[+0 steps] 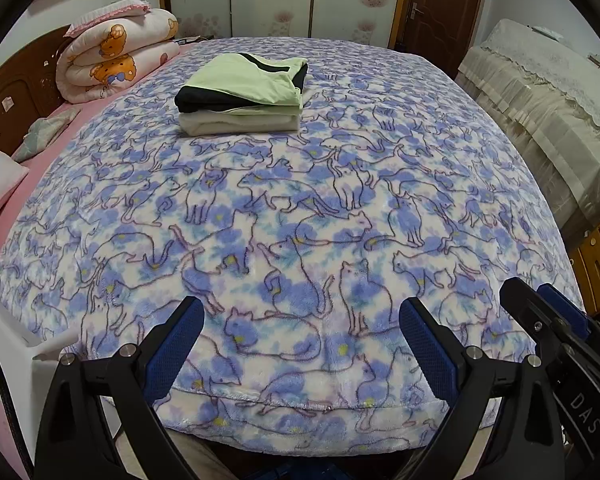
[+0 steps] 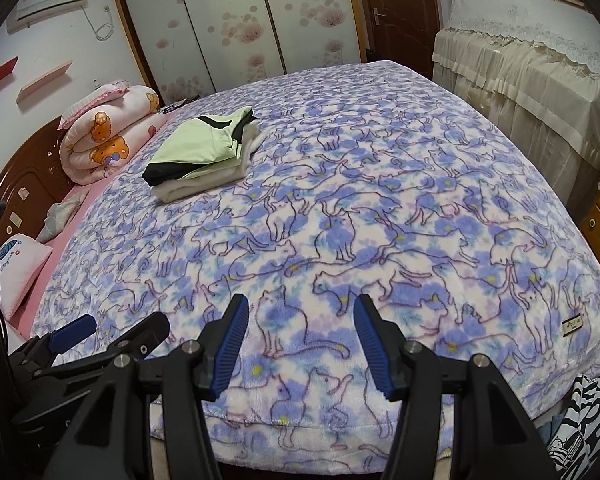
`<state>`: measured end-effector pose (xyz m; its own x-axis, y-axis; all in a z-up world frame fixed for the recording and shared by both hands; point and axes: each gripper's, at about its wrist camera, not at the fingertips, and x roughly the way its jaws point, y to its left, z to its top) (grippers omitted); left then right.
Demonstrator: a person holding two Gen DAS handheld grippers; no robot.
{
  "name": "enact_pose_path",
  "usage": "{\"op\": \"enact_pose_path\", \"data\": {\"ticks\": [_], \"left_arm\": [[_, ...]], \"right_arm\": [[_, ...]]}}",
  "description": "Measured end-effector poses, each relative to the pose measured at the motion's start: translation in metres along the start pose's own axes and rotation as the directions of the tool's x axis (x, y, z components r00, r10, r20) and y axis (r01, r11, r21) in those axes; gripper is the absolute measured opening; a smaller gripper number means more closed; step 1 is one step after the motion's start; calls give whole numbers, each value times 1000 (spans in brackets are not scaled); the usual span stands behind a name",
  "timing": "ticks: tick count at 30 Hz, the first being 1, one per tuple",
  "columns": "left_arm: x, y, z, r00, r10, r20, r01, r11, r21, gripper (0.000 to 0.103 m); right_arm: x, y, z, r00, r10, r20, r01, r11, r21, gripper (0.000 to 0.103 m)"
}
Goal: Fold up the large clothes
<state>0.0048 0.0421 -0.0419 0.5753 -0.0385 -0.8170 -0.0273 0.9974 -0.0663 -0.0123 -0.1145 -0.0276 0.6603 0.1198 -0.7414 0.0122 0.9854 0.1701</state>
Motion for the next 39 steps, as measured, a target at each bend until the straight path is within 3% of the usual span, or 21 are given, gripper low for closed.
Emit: {"op": "enact_pose_path", "data": {"ticks": [39], "left_arm": [[-1, 3, -7, 1000, 10, -11, -10, 1000, -6, 97]], "right_arm": [[-1, 1, -4, 1000, 6, -1, -6, 1000, 7, 55]]}}
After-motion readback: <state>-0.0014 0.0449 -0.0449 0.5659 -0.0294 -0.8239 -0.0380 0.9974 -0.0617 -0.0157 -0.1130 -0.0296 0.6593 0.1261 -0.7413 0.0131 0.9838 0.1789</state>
